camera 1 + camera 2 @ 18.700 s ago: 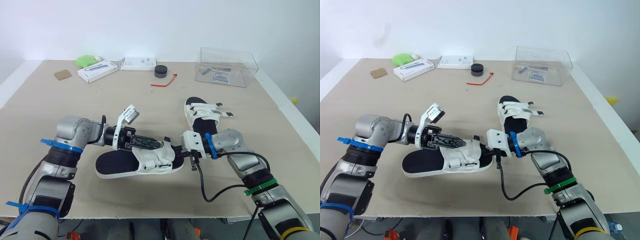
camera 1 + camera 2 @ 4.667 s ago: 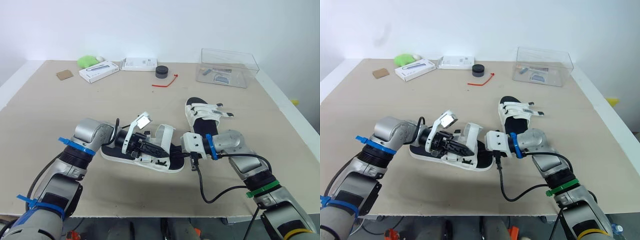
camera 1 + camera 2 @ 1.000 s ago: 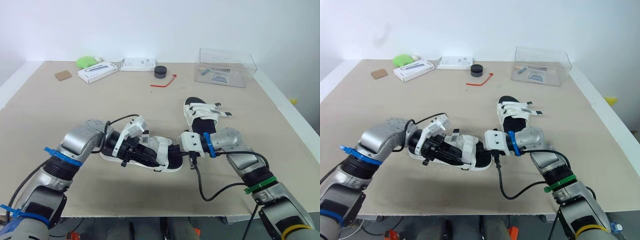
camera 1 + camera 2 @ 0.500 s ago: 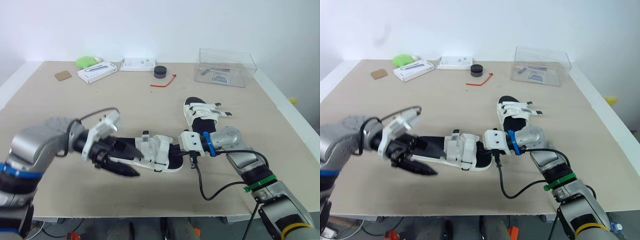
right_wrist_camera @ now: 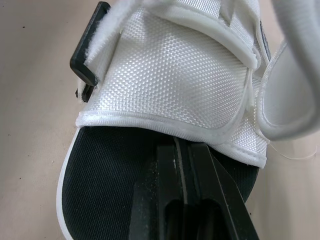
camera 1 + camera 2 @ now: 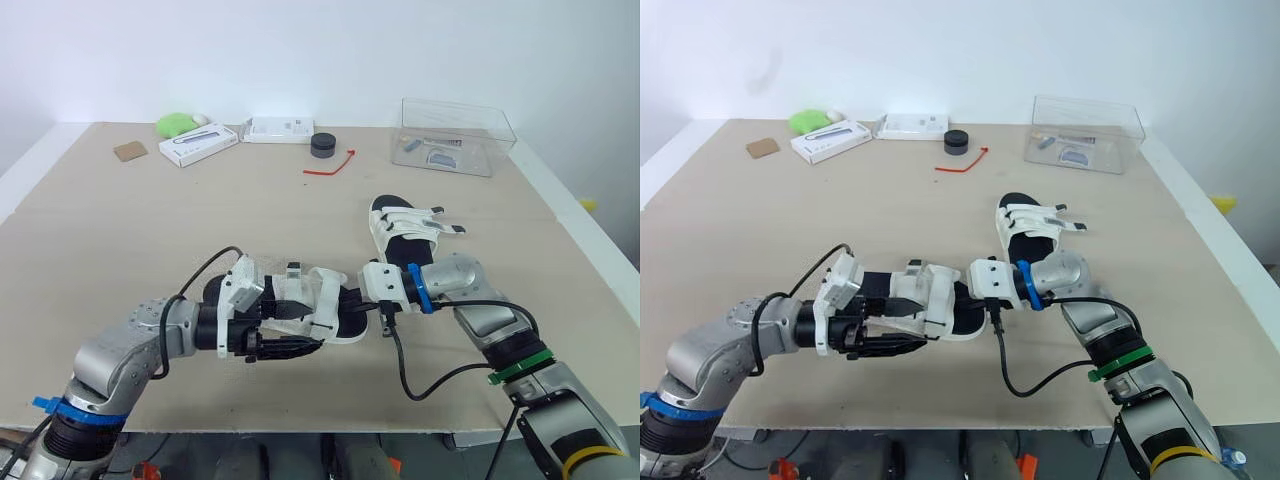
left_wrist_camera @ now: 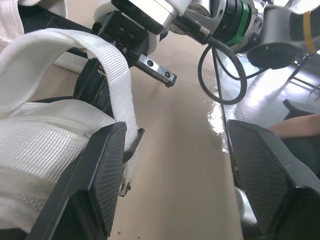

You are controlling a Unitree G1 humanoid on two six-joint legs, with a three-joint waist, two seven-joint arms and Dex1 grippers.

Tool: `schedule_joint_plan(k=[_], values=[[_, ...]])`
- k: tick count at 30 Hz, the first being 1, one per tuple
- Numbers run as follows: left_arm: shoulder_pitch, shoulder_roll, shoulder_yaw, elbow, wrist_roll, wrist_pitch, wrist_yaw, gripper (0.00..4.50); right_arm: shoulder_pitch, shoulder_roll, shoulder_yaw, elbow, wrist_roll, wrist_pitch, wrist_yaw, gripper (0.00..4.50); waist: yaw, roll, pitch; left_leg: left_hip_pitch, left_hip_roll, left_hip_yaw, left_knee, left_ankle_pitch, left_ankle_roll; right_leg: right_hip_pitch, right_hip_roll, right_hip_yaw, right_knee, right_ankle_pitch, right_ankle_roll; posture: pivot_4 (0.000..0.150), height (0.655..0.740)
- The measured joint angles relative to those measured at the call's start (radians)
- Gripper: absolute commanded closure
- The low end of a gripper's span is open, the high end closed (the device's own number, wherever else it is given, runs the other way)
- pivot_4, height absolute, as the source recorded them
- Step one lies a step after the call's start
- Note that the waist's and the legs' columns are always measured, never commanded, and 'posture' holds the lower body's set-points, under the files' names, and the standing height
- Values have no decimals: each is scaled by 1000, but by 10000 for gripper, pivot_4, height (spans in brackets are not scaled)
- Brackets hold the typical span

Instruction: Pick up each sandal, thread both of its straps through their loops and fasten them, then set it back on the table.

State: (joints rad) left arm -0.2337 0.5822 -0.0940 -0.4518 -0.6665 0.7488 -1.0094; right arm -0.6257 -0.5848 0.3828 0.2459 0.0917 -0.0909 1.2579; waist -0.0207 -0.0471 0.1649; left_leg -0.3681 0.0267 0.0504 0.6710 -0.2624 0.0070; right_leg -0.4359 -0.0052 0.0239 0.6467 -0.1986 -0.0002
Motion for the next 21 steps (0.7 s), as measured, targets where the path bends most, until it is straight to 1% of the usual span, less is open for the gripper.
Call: schedule_joint_plan(k=[4,7,8,11,13,14,17,21], values=[[36,26,-12,-21,3,-39,-6,12032,2,-1,-1,-1,0,0,-2,45000,0,0,-1,1,0,0,0,0,0,0,0,0,0,0,0,1500,7400],[54,44,3,-31,-31,-28,-9,12032,4,-1,-1,-6,0,1,-3,45000,0,0,-1,0,0,0,0,0,0,0,0,-1,0,0,-1,1500,7400],[59,60,16,-32,-52,-18,-13,12032,4,-1,-1,-8,0,1,-3,45000,0,0,-1,0,1,0,-1,0,0,-1,1,-1,0,-1,-1,1500,7400],[90,105,14,-29,-60,18,-26,12032,6,-1,-2,-13,0,1,-3,45000,0,1,0,-1,1,0,-1,0,0,-2,1,-1,0,-1,-1,1500,7400],[115,158,-11,-29,-51,22,-58,12032,9,-2,-4,-15,0,1,-3,45000,0,1,0,-1,1,0,-1,0,0,-2,1,-1,0,-1,-2,1500,7400],[121,168,-25,-28,-45,21,-70,12032,10,-2,-5,-15,0,1,-3,45000,0,1,0,-1,1,0,-1,0,0,-2,1,-1,0,-1,-2,1500,7400],[123,172,-45,-23,-33,12,-78,12032,11,-3,-6,-14,0,3,-3,45000,0,1,0,-1,1,0,-1,0,0,-2,0,-1,0,-1,-1,1500,7400],[87,122,-55,22,-4,-16,-52,12032,10,-3,-6,-14,0,3,-2,45000,0,1,0,-1,1,0,-1,0,0,-2,0,-2,0,-1,-1,1500,7400]])
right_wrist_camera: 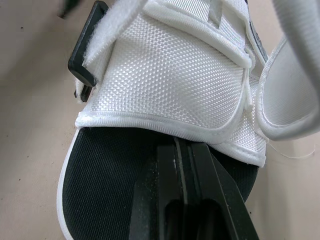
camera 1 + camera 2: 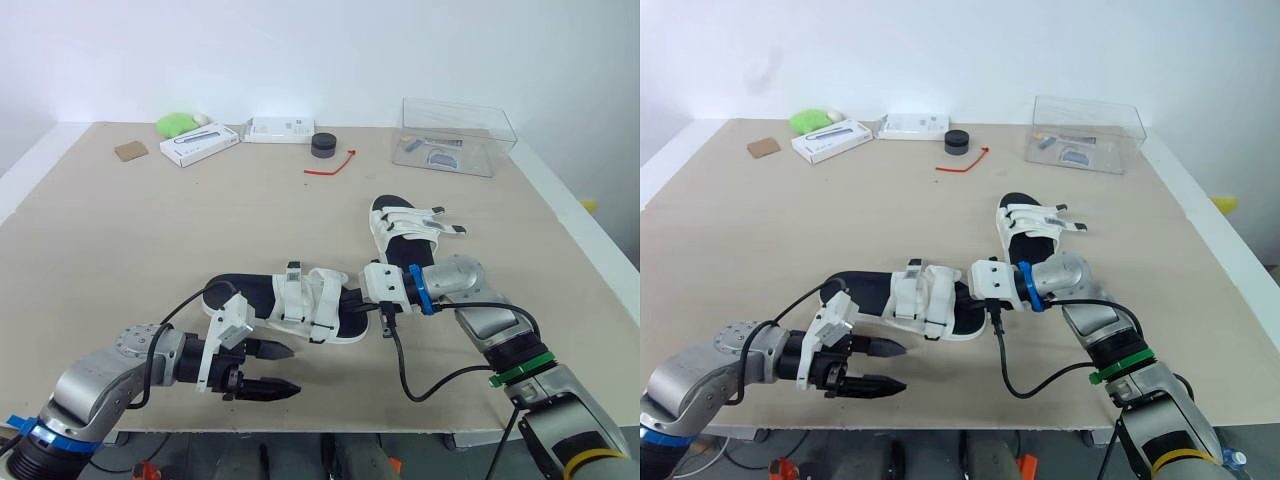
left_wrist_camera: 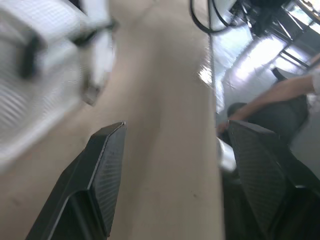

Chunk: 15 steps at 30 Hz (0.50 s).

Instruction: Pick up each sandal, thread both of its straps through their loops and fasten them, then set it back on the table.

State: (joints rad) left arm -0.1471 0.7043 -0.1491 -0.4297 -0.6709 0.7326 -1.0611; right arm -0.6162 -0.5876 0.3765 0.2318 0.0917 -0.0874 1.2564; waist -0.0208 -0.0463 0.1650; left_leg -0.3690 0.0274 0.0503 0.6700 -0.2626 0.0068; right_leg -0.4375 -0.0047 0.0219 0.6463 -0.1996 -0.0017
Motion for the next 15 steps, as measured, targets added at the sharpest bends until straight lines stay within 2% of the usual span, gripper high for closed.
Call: schedule_joint_plan(k=[7,15], values=[[-22,-71,-18,11,30,-37,54,12032,0,0,-1,-1,0,1,0,45000,0,0,0,0,0,0,0,0,0,0,0,1,0,0,0,1500,7400],[-21,-106,-48,20,82,-60,93,12032,2,0,-2,-3,0,3,-2,45000,0,0,0,0,0,0,0,0,0,0,0,0,0,0,0,1500,7400]])
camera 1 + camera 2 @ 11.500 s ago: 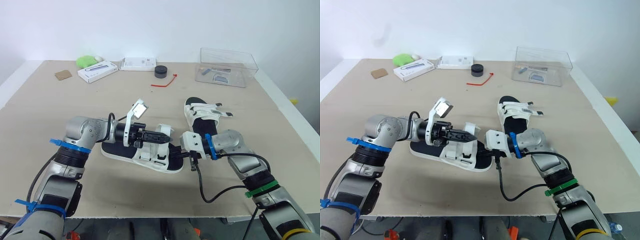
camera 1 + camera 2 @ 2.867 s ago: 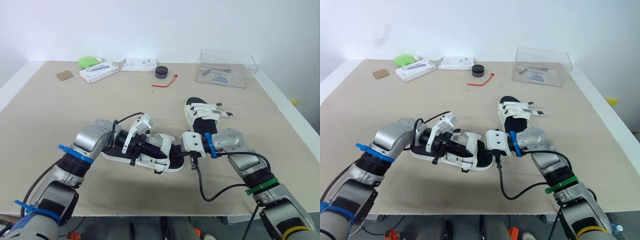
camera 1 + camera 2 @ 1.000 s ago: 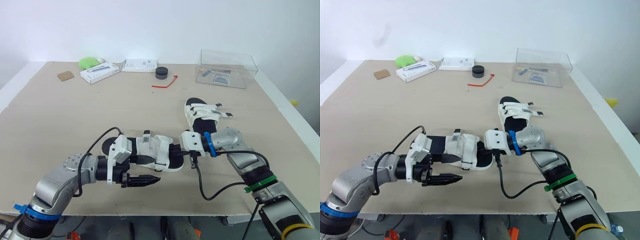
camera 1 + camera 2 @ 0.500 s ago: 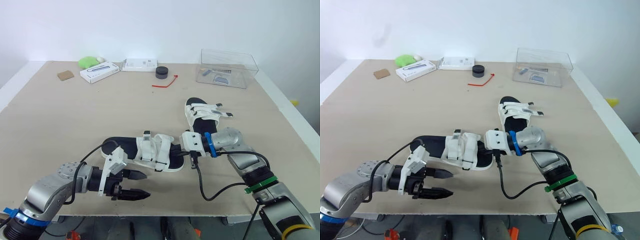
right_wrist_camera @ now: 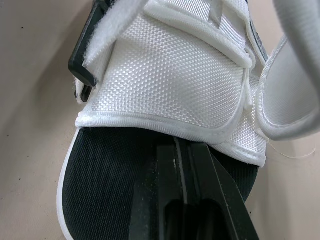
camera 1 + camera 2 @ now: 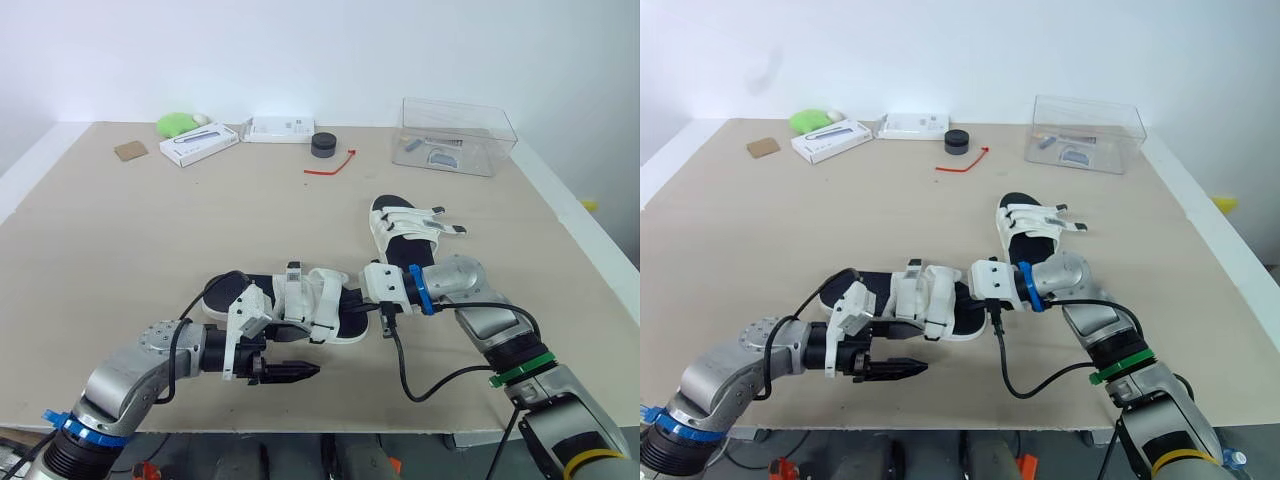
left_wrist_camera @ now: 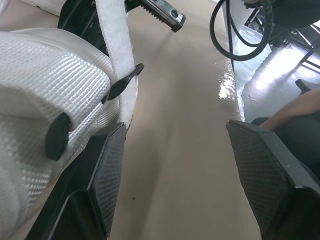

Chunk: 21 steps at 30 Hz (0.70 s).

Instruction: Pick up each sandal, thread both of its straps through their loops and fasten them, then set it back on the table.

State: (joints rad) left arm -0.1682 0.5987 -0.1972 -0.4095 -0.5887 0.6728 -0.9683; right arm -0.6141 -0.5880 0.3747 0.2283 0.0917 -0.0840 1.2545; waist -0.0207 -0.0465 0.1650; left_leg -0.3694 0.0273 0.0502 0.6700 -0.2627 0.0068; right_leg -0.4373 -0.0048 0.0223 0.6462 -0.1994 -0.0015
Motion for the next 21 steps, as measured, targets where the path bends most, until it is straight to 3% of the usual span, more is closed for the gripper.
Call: schedule_joint_plan(k=[20,21], values=[[-43,-41,-15,48,48,-17,5,12032,0,0,-7,6,0,8,-13,45000,0,0,0,0,0,0,0,0,0,0,0,0,0,0,1,1500,7400],[-47,-41,-22,48,44,-15,-2,15810,0,0,-7,5,0,8,-12,45000,0,0,0,0,0,0,0,0,0,0,0,0,0,0,1,1500,7400]])
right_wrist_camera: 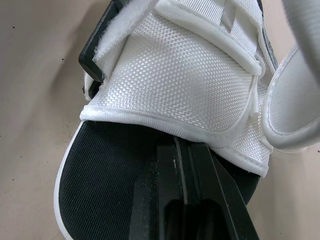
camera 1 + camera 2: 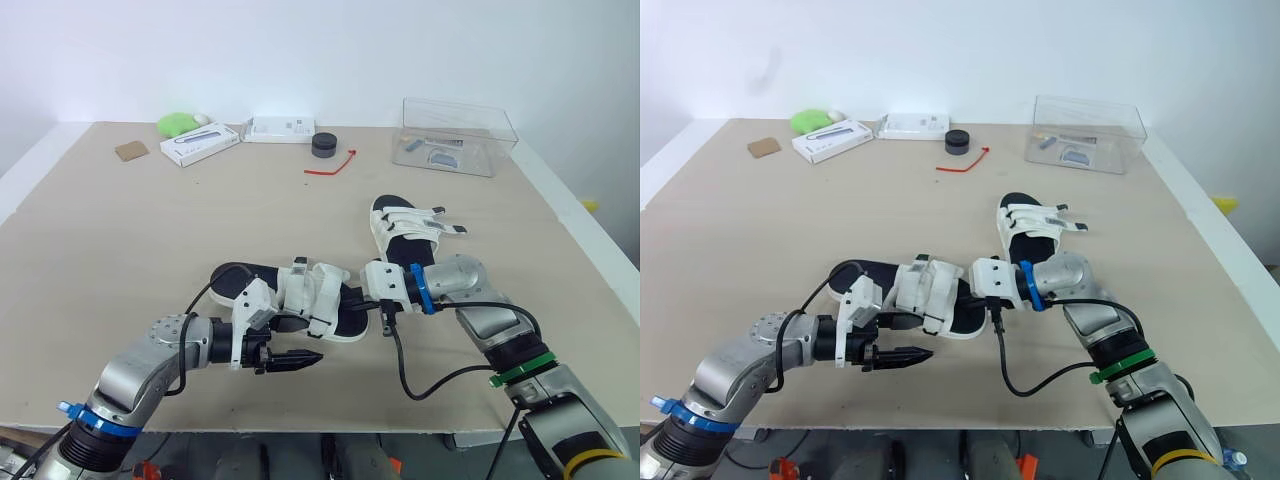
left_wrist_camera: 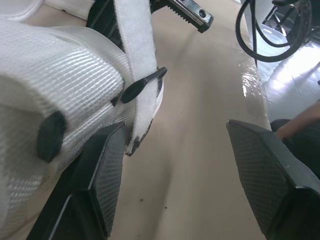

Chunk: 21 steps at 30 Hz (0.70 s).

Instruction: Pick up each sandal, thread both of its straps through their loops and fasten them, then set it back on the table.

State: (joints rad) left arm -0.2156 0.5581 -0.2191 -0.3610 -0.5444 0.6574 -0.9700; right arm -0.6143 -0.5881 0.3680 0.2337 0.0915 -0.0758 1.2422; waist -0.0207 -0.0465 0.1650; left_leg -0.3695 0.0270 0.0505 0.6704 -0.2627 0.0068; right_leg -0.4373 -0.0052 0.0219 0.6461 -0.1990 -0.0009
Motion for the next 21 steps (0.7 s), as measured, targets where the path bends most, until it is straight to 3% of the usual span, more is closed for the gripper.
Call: schedule_joint_plan(k=[2,7,17,21], values=[[-5,-1,-6,1,-5,2,-6,19350,0,0,0,0,0,0,0,45000,0,0,0,0,0,0,0,0,0,0,0,0,0,0,0,1500,7400],[-22,8,-21,31,-5,20,-27,43523,0,0,0,-1,0,0,0,45000,0,0,0,0,0,0,0,0,0,0,0,0,0,0,0,1500,7400],[-2,71,-35,51,-10,50,-87,44352,6,0,-1,-10,0,0,-1,45000,0,0,0,0,0,0,-1,0,0,-1,0,0,0,0,-1,1500,7400],[118,193,-15,-36,-59,66,-169,44352,10,-2,-3,-17,0,0,0,45000,0,0,0,-1,1,0,-1,-1,-1,-2,-1,0,0,-2,-1,1500,7400]])
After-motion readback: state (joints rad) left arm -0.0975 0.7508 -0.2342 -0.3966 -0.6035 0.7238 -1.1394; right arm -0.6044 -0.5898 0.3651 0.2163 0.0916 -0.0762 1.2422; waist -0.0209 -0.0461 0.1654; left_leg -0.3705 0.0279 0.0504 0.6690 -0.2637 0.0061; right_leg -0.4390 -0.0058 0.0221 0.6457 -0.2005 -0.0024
